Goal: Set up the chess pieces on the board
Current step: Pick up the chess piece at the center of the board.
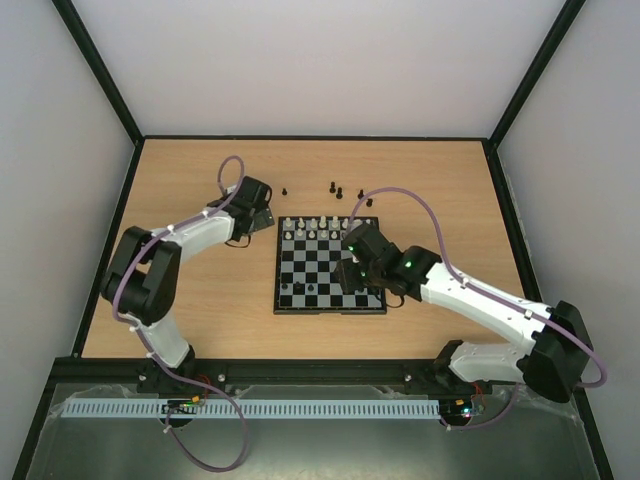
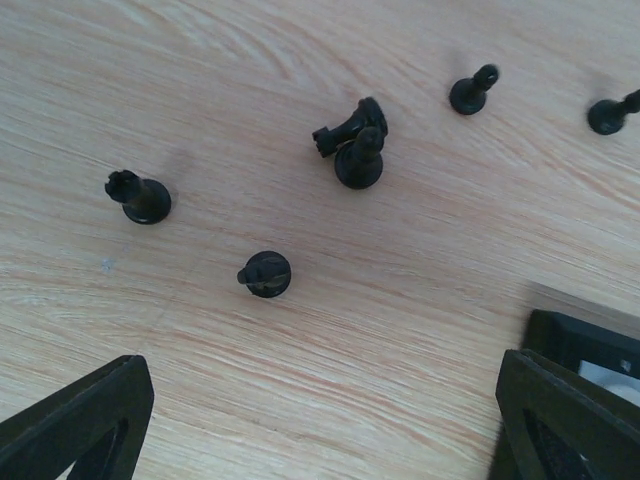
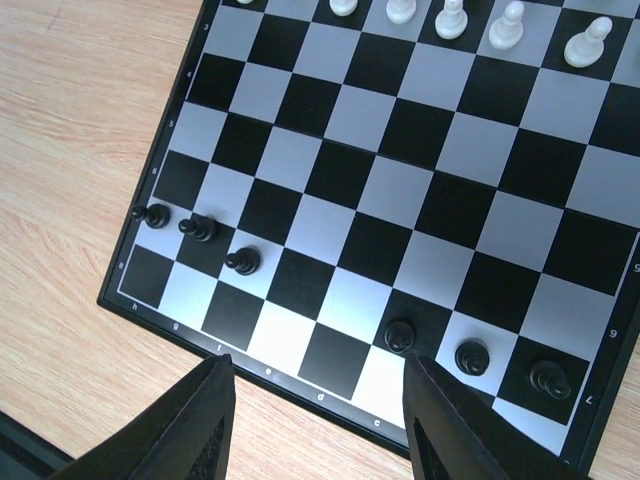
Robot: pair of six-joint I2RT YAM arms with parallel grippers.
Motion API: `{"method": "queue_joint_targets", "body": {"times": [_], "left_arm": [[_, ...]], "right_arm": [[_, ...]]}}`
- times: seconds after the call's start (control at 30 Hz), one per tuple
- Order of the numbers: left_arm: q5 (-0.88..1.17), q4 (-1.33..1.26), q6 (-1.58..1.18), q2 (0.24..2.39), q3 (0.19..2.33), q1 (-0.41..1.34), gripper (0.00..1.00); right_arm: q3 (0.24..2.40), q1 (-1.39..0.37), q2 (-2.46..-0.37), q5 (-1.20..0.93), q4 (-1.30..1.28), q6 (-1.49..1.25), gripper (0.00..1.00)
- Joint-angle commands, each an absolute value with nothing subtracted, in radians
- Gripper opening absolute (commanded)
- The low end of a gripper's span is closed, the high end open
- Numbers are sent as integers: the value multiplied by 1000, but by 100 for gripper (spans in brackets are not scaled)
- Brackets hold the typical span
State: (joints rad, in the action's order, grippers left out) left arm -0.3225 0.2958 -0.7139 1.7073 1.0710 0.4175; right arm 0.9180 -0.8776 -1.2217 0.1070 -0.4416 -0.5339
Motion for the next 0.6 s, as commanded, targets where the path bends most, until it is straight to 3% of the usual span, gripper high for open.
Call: {"method": "queue_joint_targets", "body": {"times": [0.0,0.57], "left_arm": [[-361,341,-707,1772,1123,404,94],[-335,294,-690,1902,1185,344,46]], "right_arm": [[883,-880,-1189,78,-436,-509,47],[855,-880,-1198,66,-414,-488,46]]}}
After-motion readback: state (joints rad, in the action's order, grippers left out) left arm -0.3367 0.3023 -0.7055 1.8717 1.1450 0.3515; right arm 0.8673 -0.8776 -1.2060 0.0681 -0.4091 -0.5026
